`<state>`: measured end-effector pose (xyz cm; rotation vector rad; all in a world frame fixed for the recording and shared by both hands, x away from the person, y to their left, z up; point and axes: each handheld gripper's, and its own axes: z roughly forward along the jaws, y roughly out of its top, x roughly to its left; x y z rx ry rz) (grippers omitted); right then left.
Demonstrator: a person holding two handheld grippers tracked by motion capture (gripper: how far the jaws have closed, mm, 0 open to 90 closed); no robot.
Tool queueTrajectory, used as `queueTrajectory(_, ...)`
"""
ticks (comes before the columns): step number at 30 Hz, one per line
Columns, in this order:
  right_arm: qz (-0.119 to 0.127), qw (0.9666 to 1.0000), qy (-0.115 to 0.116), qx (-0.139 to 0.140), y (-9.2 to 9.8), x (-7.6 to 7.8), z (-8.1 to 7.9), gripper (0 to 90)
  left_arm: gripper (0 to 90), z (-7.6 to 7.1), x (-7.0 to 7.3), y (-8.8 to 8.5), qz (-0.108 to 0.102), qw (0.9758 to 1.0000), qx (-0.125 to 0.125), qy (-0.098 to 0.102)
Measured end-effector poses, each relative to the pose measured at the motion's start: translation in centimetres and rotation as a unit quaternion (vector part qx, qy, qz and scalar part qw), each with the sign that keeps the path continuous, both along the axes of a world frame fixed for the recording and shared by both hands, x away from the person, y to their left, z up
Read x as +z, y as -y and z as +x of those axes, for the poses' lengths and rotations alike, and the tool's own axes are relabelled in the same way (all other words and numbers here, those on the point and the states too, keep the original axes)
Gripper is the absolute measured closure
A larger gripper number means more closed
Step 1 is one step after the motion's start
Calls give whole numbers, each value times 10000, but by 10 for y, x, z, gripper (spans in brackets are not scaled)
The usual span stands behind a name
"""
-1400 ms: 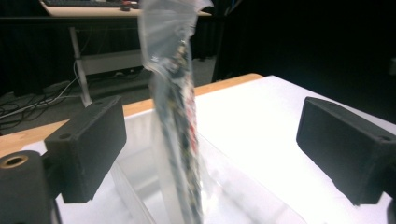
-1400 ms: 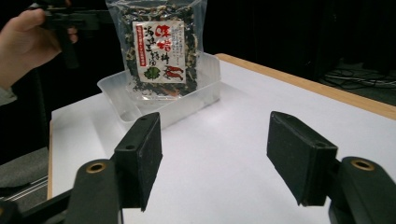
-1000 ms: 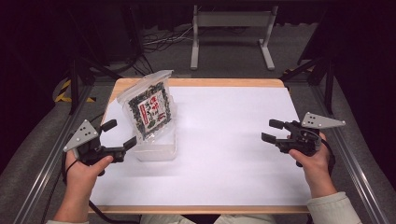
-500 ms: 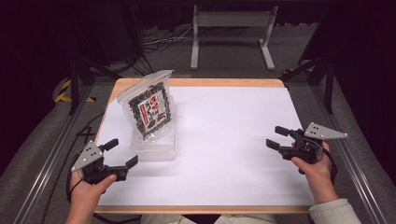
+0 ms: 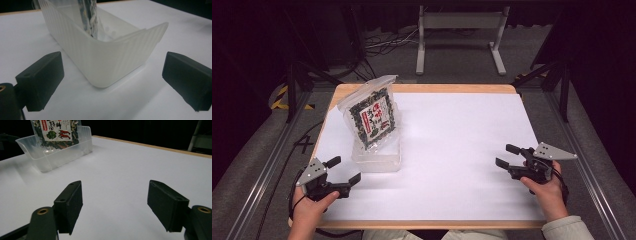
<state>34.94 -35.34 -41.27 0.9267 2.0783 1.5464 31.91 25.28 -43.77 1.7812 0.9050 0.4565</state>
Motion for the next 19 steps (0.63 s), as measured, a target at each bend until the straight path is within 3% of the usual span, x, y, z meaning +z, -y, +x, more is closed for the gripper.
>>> queueTrajectory(4,-56,9999,-114,-20,0,-8,-2,294,54,4,-10,6,213,9995,-76,-201)
queueTrajectory(8,-62,9997,-227,-37,1,-14,-1,295,54,6,-14,11,380,9990,-133,-206)
queueTrajectory(19,-211,9995,-214,-6,-3,-17,-1,289,69,5,-13,9,236,9994,-97,-241)
